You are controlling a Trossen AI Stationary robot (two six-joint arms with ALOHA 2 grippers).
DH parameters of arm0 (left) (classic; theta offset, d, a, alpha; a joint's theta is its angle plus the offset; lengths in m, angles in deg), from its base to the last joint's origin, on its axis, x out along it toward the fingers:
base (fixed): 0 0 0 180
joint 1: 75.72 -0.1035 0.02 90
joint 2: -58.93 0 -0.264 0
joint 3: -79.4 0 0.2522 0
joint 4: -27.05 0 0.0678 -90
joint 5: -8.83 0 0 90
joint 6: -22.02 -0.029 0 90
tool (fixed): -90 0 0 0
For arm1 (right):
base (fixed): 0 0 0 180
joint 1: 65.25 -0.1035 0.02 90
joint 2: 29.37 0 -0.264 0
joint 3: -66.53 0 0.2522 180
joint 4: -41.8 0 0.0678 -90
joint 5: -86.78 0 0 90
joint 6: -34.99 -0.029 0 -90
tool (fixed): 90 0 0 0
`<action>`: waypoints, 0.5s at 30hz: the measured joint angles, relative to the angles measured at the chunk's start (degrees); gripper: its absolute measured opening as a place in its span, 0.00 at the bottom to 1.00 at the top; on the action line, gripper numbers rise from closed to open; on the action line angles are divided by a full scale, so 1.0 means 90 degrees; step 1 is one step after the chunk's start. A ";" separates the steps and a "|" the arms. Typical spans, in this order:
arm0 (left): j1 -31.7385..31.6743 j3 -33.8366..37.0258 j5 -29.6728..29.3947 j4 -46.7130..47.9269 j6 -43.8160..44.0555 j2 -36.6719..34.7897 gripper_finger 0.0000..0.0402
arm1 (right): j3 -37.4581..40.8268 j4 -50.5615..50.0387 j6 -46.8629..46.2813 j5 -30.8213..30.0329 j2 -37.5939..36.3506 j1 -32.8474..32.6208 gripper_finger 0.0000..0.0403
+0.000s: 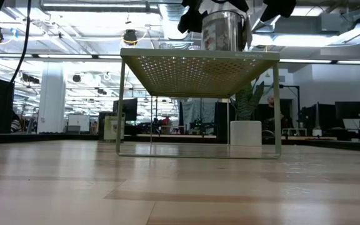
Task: Stock candles and holders on shelf
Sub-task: Put the middle silver scented candle can on the shelf
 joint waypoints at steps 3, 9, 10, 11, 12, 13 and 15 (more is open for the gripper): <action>0.0000 0.0017 0.0024 0.0044 -0.0041 -0.0196 0.93 | 0.0000 0.0000 0.0000 0.0013 0.0000 0.0000 0.63; 0.0095 0.0047 0.0006 0.0754 -0.0267 -0.1353 0.87 | 0.0000 0.0002 0.0012 0.0010 0.0002 -0.0153 0.63; 0.0115 0.0100 -0.0130 0.0949 -0.0277 -0.1539 0.84 | 0.0000 0.0005 0.0012 0.0010 0.0002 -0.0182 0.63; 0.0141 0.0183 -0.0266 0.1067 -0.0284 -0.1711 0.79 | 0.0000 0.0005 0.0012 0.0000 0.0002 -0.0209 0.63; 0.0166 0.0287 -0.0367 0.1115 -0.0281 -0.1837 0.74 | 0.0000 0.0005 0.0015 -0.0004 0.0002 -0.0225 0.63; 0.0186 0.0409 -0.0425 0.1112 -0.0276 -0.1960 0.68 | 0.0000 0.0005 0.0015 -0.0013 0.0002 -0.0244 0.63; 0.0253 0.0691 -0.0509 0.1078 -0.0262 -0.2122 0.55 | 0.0000 0.0005 0.0013 -0.0017 0.0002 -0.0257 0.63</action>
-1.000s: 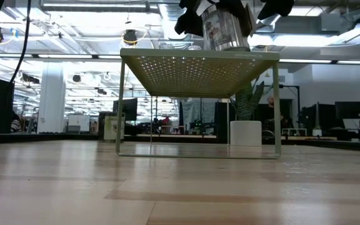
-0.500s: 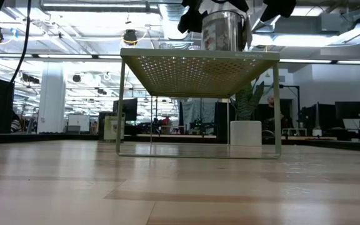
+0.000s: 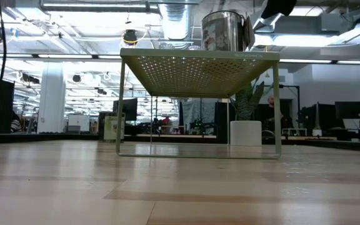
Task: Stock candles and holders on shelf
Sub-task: Put the middle silver scented candle can on the shelf
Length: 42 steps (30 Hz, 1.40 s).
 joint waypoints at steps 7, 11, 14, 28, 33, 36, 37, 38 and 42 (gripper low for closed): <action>0.0201 0.1195 -0.0146 -0.0687 0.0003 -0.0126 0.04 | 0.0000 0.0000 -0.0015 -0.0005 0.0000 0.0004 0.63; 0.0171 0.1705 -0.0167 -0.1551 0.0026 -0.0126 0.01 | 0.0000 0.0000 -0.0015 -0.0007 0.0000 0.0004 0.63; 0.0074 0.1919 -0.0163 -0.1835 0.0145 -0.0126 0.01 | 0.0000 0.0000 -0.0015 -0.0004 0.0000 0.0004 0.63; 0.0000 0.1978 0.0144 -0.2444 0.0322 0.0543 0.00 | 0.0000 -0.0016 0.0105 0.0001 0.0000 0.0004 0.63; -0.0021 0.1976 0.0153 -0.2634 0.0318 0.0554 0.00 | 0.0000 -0.0022 0.0114 0.0001 0.0000 0.0004 0.63; -0.0085 0.1976 0.0282 -0.2725 0.0320 0.0556 0.00 | 0.0000 -0.0022 0.0148 0.0001 0.0000 0.0004 0.63; -0.0108 0.1976 0.0341 -0.2773 0.0319 0.0558 0.00 | 0.0000 -0.0022 0.0158 0.0001 0.0000 0.0004 0.63; -0.0133 0.1976 0.0406 -0.2860 0.0319 0.0588 0.00 | 0.0000 -0.0022 0.0169 0.0002 0.0000 0.0004 0.63; -0.0177 0.1976 0.0653 -0.3089 0.0320 0.0754 0.00 | 0.0000 -0.0024 0.0172 0.0001 0.0000 0.0004 0.63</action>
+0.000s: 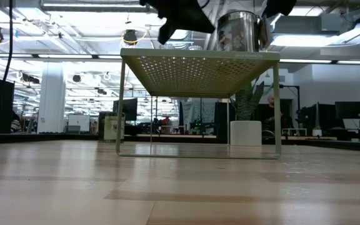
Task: Stock candles and holders on shelf
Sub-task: Put the middle silver scented candle can on the shelf, then put the top silver scented candle can on the shelf aligned with the other silver scented candle
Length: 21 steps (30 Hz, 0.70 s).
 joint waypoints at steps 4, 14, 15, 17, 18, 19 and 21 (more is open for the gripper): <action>0.0012 -0.0005 0.0135 -0.0055 0.0000 0.0098 0.00 | 0.0000 -0.0053 -0.0002 0.0002 -0.0002 0.0000 0.63; -0.0074 0.0000 0.0161 0.0634 0.0012 -0.0410 0.01 | 0.0000 -0.0090 -0.0019 0.0004 0.0000 0.0000 0.63; -0.0068 0.0000 0.0133 0.0846 -0.0014 -0.0632 0.02 | 0.0000 -0.0088 -0.0015 0.0003 -0.0002 0.0000 0.63; -0.0068 0.0000 -0.0079 0.1286 -0.0230 -0.1149 0.04 | 0.0000 -0.0090 0.0024 0.0004 0.0000 0.0000 0.63; -0.0072 0.0000 -0.0254 0.1479 -0.0365 -0.1431 0.06 | 0.0000 -0.0090 0.0067 0.0004 0.0000 0.0000 0.63; -0.0075 -0.0001 -0.0412 0.1691 -0.0517 -0.1703 0.08 | 0.0000 -0.0089 0.0079 0.0002 -0.0001 0.0000 0.63; -0.0182 -0.0002 -0.0510 0.2046 -0.0819 -0.2220 0.12 | 0.0000 -0.0074 0.0080 0.0002 -0.0002 0.0000 0.63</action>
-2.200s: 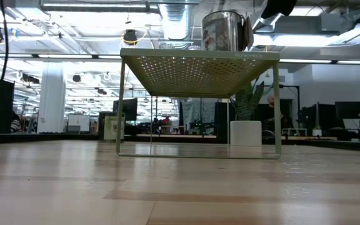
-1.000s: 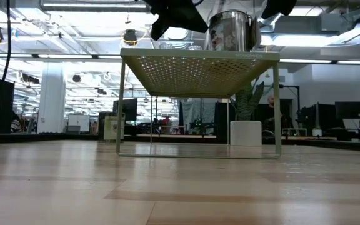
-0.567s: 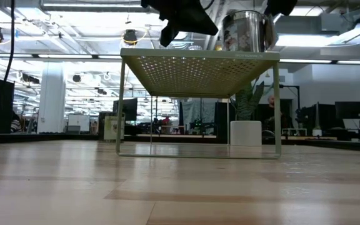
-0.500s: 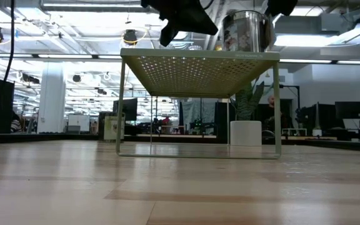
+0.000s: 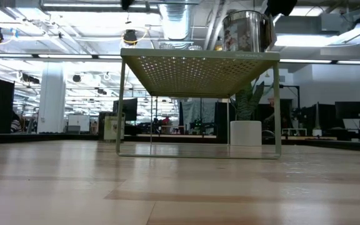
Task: Stock candles and holders on shelf
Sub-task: Put the top silver scented candle can on the shelf aligned with the other silver scented candle
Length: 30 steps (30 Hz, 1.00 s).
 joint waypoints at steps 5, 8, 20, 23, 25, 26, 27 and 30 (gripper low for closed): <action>-0.0573 -0.0002 0.0546 0.0897 -0.0242 -0.0926 0.28 | 0.0000 0.0004 0.0018 0.0000 0.0001 0.0000 0.63; -0.0868 -0.0002 0.1014 0.1044 -0.0372 -0.1225 0.41 | 0.0000 0.0002 -0.0013 0.0000 0.0002 0.0000 0.63; -0.1466 -0.0002 0.0784 0.1981 -0.0357 -0.0941 0.87 | 0.0000 0.0004 -0.0104 0.0000 0.0002 0.0000 0.63; -0.1873 0.0000 0.0613 0.2132 -0.0581 -0.0831 0.91 | 0.0000 0.0004 -0.0137 0.0000 0.0002 0.0000 0.63; -0.2171 0.0000 0.0407 0.2272 -0.0834 -0.0761 0.93 | 0.0000 0.0006 -0.0153 0.0000 0.0001 0.0000 0.63; -0.2348 0.0000 0.0297 0.2314 -0.0979 -0.0721 0.93 | 0.0000 0.0008 -0.0153 -0.0002 0.0002 0.0002 0.63; -0.2535 0.0000 0.0207 0.2321 -0.1088 -0.0675 0.93 | 0.0000 0.0011 -0.0153 -0.0005 0.0002 0.0002 0.63; -0.3175 0.0000 0.0152 0.2305 -0.1282 -0.0481 0.93 | 0.0000 0.0023 -0.0205 -0.0007 0.0002 0.0002 0.63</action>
